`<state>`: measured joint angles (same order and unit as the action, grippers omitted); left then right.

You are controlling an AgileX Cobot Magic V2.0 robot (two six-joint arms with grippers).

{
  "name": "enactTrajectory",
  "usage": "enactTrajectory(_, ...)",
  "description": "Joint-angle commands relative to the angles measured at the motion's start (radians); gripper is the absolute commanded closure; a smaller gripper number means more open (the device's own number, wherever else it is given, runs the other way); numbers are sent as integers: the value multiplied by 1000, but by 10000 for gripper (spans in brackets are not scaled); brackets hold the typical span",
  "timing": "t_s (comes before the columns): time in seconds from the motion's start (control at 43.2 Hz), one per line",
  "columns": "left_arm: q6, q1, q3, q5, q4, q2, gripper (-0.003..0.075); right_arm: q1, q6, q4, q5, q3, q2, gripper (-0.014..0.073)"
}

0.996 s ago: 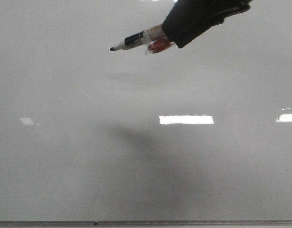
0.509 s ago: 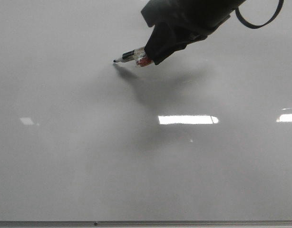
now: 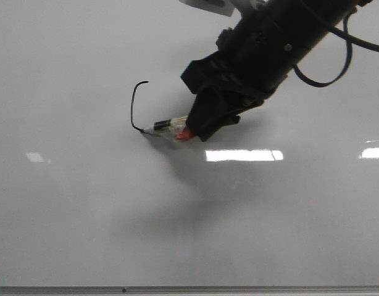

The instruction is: Write number 8 on whiteboard

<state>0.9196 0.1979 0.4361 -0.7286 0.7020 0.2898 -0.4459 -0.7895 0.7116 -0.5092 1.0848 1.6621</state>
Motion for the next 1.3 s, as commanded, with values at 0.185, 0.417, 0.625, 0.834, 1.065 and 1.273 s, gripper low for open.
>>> enactTrajectory(0.185, -11, 0, 26, 60, 47, 7, 739, 42, 22, -8, 84, -146, -70, 651)
enactTrajectory(0.417, -11, 0, 26, 60, 47, 7, 739, -67, 22, 18, 132, -96, 20, 651)
enactTrajectory(0.625, -11, 0, 26, 60, 47, 7, 739, -104, 22, 73, 138, 9, 57, 651)
enactTrajectory(0.834, -11, 0, 26, 60, 47, 7, 739, -46, 25, 71, 129, 3, -23, 651)
enactTrajectory(1.065, -11, 0, 26, 60, 47, 7, 739, 86, 25, 66, 103, -9, -123, 651)
enactTrajectory(1.273, -11, 0, 26, 62, 47, 7, 739, 71, 25, 66, 100, 67, -104, 651)
